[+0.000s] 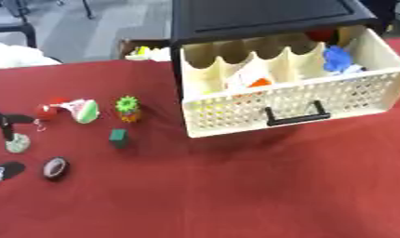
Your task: Pick up objects from table and place into drawer.
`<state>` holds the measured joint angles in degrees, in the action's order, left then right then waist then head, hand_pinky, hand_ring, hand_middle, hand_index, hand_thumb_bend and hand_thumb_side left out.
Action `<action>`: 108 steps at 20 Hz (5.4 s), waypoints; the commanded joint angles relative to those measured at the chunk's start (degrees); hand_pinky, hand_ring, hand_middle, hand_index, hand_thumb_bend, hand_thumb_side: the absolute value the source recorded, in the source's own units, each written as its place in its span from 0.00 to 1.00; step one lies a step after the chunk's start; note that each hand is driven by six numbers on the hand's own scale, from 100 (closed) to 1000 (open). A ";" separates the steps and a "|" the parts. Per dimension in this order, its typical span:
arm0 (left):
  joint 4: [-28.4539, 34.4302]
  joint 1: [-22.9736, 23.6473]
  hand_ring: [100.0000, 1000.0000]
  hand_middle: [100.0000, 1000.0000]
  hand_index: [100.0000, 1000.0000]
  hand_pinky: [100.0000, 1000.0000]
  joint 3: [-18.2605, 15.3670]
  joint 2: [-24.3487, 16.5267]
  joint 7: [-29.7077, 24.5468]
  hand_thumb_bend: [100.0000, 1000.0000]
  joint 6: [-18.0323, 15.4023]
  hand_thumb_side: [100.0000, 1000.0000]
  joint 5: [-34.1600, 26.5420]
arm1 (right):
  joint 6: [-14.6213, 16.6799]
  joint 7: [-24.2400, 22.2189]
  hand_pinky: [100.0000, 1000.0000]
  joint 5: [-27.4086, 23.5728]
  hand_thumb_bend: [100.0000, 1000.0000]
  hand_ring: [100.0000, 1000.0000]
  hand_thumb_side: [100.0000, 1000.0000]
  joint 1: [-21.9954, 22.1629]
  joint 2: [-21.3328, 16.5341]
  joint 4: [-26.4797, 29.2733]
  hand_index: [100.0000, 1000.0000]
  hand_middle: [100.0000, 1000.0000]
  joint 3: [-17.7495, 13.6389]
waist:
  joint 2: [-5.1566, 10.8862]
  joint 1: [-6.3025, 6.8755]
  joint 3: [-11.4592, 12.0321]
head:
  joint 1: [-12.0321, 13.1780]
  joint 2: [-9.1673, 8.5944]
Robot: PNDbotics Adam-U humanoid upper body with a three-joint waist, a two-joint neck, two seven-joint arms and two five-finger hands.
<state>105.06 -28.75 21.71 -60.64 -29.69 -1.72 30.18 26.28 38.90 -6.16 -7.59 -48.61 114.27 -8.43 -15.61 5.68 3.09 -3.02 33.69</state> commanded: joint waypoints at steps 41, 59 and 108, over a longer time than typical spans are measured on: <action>-11.61 -6.15 0.59 0.72 0.99 0.48 5.96 5.03 -3.17 0.32 0.29 0.93 -1.65 | -0.45 0.35 0.32 -0.71 0.00 0.44 1.00 -1.00 -0.27 0.32 0.74 0.43 -0.53 | 0.75 -0.63 -1.02 | 2.21 -0.42; -17.02 -8.16 0.62 0.69 0.98 0.49 7.72 7.65 -2.04 0.40 2.78 0.94 11.43 | -0.55 0.06 0.31 -0.68 0.00 0.44 1.00 -1.03 0.32 0.32 0.72 0.43 -0.48 | 0.38 -0.75 -1.09 | 2.75 -0.70; -26.68 -8.02 0.51 0.60 0.88 0.35 7.64 12.43 3.37 0.28 3.76 0.75 16.57 | -0.84 0.37 0.30 -1.10 0.00 0.43 1.00 -1.13 1.70 0.32 0.72 0.42 -0.74 | 0.20 -1.67 -1.99 | 3.63 -1.64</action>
<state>78.58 -35.92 30.31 -47.11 -26.67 2.05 46.21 25.31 39.03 -7.17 -8.31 -45.88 114.27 -8.46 -16.26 4.33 1.11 0.43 32.62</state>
